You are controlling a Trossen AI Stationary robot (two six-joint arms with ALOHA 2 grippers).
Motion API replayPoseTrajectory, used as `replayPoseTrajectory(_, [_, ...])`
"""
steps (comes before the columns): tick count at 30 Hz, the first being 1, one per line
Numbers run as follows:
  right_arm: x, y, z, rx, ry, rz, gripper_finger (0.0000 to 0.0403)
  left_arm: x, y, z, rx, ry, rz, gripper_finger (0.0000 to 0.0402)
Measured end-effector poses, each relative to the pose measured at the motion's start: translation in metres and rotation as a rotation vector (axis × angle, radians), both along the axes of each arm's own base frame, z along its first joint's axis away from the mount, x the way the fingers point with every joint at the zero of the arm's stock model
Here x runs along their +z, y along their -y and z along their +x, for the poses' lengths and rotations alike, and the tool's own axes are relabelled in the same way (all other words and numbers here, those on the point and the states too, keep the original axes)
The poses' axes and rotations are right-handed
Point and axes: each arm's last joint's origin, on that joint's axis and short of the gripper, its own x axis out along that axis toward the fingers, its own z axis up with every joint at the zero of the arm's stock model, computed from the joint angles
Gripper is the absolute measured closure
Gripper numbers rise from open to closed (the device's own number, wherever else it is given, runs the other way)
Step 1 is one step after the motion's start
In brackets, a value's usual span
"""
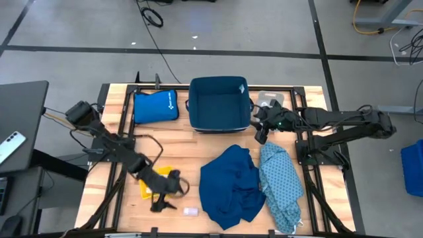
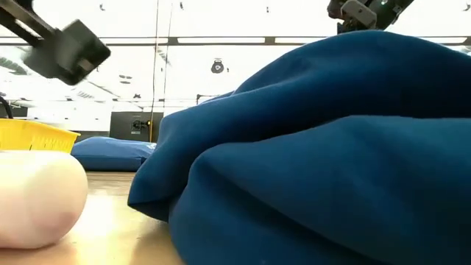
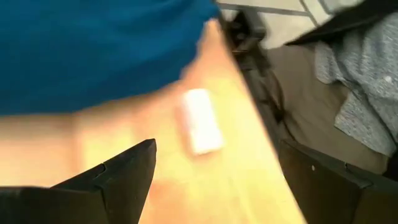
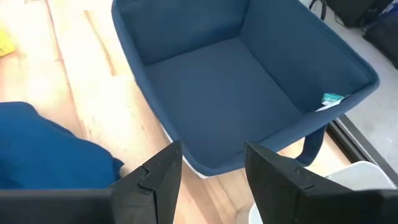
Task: Pick & Place Medicine items
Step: Put the transparent pill bottle into the white bin
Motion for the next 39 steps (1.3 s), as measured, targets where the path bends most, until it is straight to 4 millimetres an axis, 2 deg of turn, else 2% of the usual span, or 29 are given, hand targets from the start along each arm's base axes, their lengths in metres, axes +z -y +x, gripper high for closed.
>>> replayPoseTrajectory(5, [0.0, -0.009, 0.0, 0.018, 0.005, -0.011, 0.0222, -0.008, 0.029, 0.006, 0.005, 0.009, 0.055, 0.0063])
replayPoseTrajectory(11, [0.001, -0.017, 0.0, 0.028, 0.009, -0.037, 0.0222, -0.03, 0.048, 0.022, 0.001, -0.03, 0.124, 0.0063])
replayPoseTrajectory(18, [0.001, -0.024, 0.0, 0.036, 0.02, -0.037, 0.0222, -0.044, 0.054, 0.033, -0.016, -0.08, 0.119, 0.0067])
replayPoseTrajectory(28, [0.001, -0.035, -0.001, 0.046, 0.032, -0.058, 0.0222, -0.065, 0.056, 0.036, 0.076, -0.137, 0.12, 0.0104])
replayPoseTrajectory(34, [0.002, -0.036, -0.001, 0.046, 0.034, -0.066, 0.0222, -0.07, 0.055, 0.036, 0.128, -0.13, 0.148, 0.0149])
replayPoseTrajectory(39, [0.002, -0.036, -0.001, 0.045, 0.036, -0.066, 0.0222, -0.071, 0.053, 0.036, 0.142, -0.127, 0.174, 0.0235])
